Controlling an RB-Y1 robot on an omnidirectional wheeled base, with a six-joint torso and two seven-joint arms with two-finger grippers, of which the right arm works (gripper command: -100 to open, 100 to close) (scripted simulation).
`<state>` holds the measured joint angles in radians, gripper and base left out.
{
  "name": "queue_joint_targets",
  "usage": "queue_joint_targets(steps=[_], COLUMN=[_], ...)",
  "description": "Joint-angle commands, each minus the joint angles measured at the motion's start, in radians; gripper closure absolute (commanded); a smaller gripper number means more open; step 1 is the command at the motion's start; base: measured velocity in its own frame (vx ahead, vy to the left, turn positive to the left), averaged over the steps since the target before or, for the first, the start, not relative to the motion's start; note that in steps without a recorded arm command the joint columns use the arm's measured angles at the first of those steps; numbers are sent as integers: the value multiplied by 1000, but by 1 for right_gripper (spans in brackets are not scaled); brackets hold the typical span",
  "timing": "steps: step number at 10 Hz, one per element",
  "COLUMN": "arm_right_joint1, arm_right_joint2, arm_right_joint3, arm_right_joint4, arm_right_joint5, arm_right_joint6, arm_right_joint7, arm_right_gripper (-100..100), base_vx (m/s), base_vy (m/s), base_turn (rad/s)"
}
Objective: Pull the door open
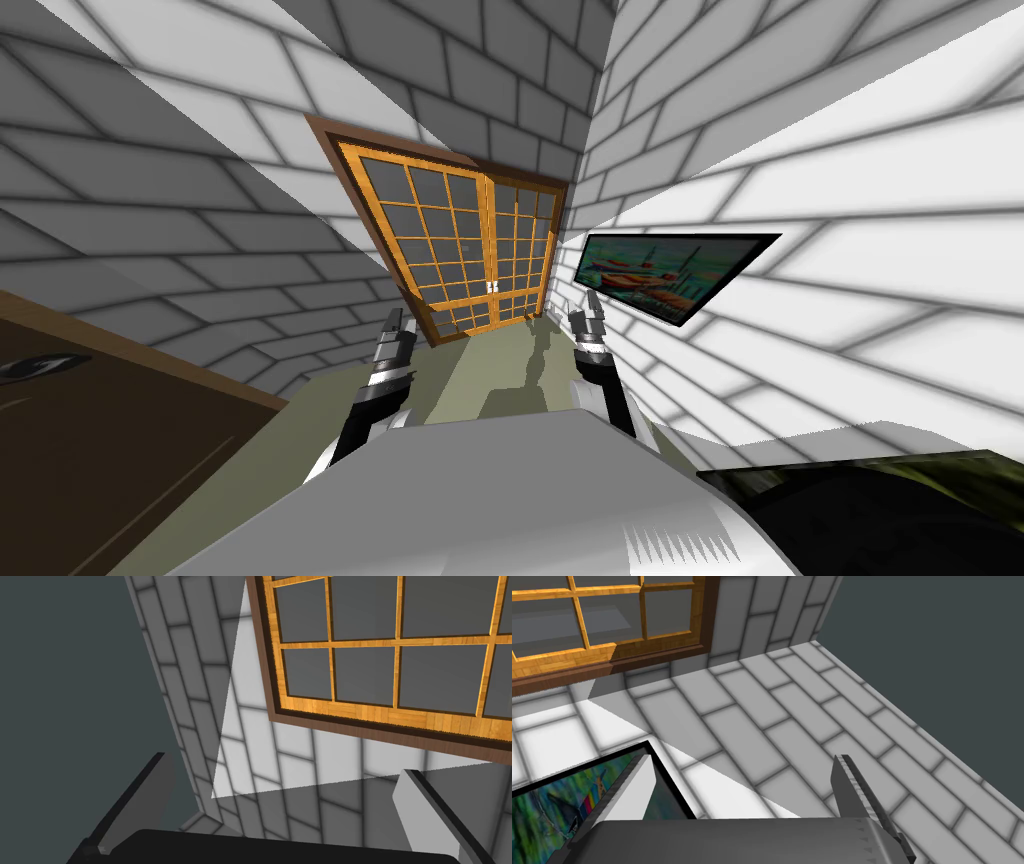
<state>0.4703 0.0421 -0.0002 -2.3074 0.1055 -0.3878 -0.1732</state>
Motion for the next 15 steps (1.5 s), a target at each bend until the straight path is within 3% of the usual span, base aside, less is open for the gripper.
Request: queue_joint_targets(steps=[1, 6, 15], arm_right_joint1=[-9, -34, -98], arm_right_joint2=[-12, -38, -85], arm_right_joint3=[0, 0, -1], arm_right_joint4=[28, 105, 299], arm_right_joint5=[3, 12, 34], arm_right_joint6=[-8, -29, -81], arm_right_joint7=[25, 95, 270], arm_right_gripper=[-100, -100, -100], base_vx=[45, 94, 100], base_vy=[-32, 39, 33], base_turn=[24, 0, 5])
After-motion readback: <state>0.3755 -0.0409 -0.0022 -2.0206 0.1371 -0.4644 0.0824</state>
